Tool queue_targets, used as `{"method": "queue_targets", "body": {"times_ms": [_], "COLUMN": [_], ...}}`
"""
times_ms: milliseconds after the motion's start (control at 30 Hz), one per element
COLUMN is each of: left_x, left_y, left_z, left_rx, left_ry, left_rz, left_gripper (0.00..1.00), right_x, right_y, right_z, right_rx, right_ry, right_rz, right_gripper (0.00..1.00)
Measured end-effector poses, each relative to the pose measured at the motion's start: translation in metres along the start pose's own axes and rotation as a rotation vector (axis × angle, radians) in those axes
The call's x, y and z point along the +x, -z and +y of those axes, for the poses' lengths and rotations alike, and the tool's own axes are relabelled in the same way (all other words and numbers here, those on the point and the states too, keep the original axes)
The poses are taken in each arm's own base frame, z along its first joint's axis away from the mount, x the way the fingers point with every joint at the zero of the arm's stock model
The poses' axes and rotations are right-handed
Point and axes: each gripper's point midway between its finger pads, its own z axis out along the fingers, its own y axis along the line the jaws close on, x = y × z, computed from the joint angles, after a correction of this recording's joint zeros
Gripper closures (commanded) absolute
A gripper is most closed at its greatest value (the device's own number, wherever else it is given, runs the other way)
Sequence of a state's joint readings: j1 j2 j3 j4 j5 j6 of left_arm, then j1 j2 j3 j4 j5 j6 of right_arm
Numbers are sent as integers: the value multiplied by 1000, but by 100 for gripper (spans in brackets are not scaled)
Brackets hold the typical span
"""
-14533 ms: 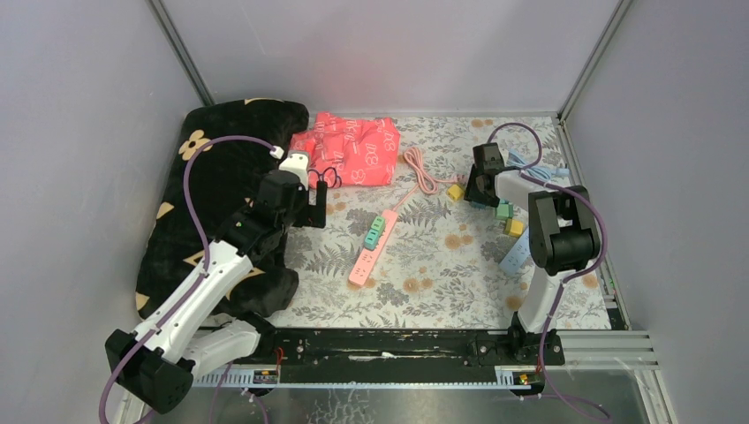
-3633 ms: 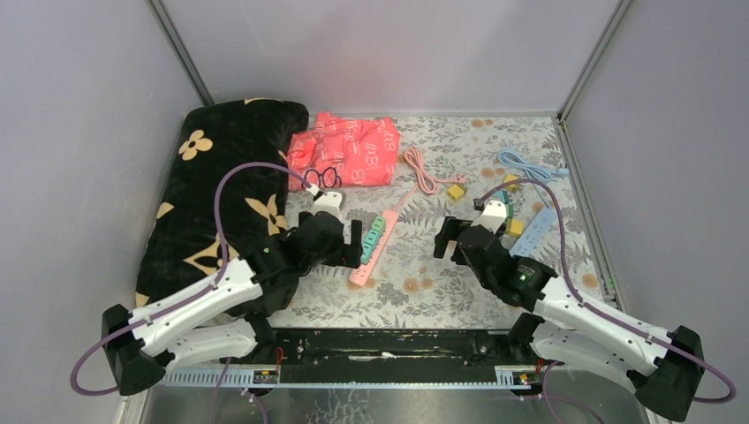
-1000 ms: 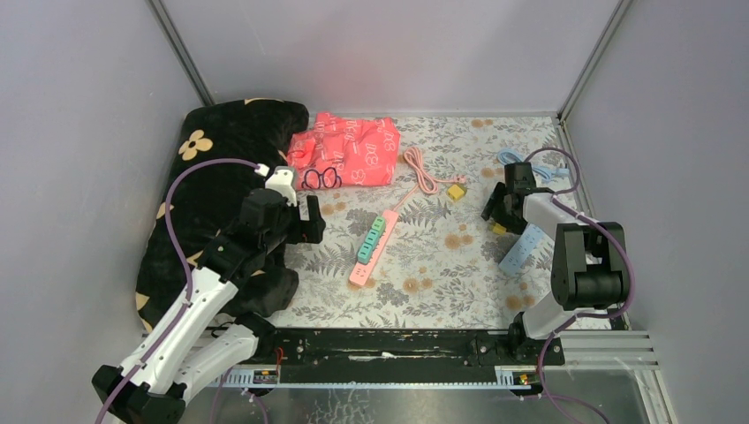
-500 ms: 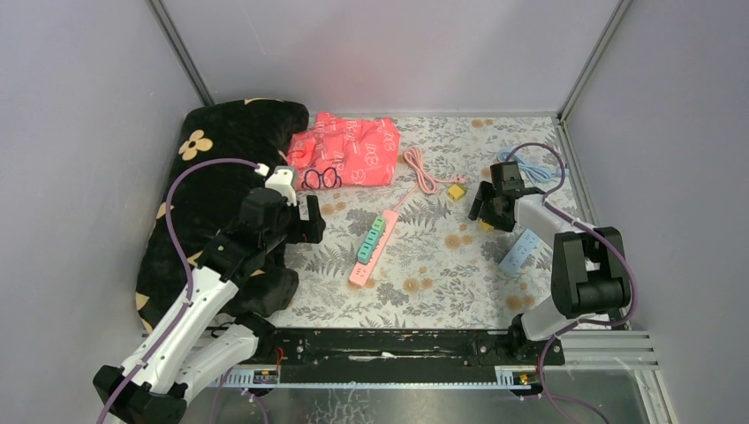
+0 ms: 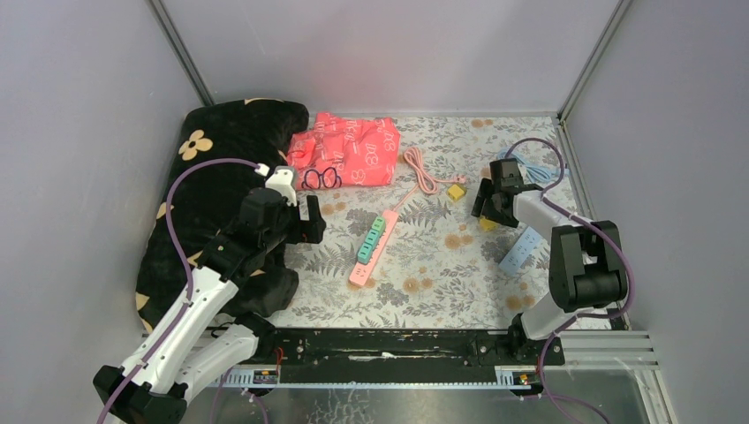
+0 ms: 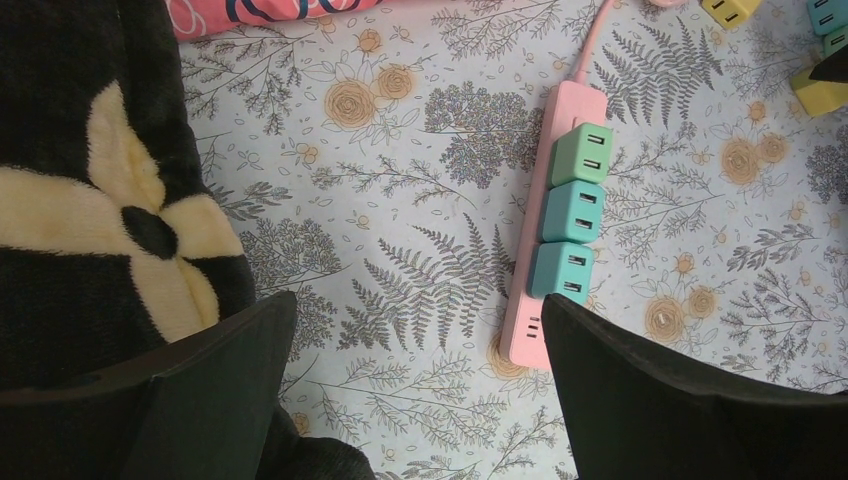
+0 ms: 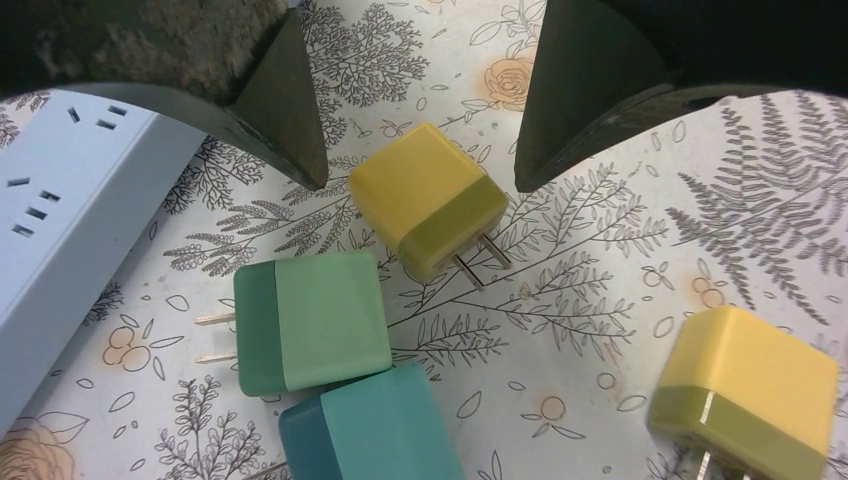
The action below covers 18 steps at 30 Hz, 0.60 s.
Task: Insert the plug
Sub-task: Adjust the plug at the center of the board.
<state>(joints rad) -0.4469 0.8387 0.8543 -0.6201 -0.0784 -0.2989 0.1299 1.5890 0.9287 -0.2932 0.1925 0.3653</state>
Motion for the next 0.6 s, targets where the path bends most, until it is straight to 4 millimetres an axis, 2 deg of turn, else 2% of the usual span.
{"method": "queue_targets", "body": {"times_ms": [200, 500, 600], "left_x": [1, 3, 4], "left_y": [0, -2, -3], "left_z": [-1, 0, 0], "left_rx": [7, 5, 4], "left_ry": [0, 0, -1], "left_rz": [3, 15, 16], "left_gripper": [0, 0, 0], "right_x": [9, 25, 29], "right_y": [-8, 0, 2], "right_z": [4, 40, 43], "right_rx": [-23, -133, -127], "right_ry": [32, 106, 118], "right_rz": [38, 69, 79], "right_gripper": [24, 25, 26]}}
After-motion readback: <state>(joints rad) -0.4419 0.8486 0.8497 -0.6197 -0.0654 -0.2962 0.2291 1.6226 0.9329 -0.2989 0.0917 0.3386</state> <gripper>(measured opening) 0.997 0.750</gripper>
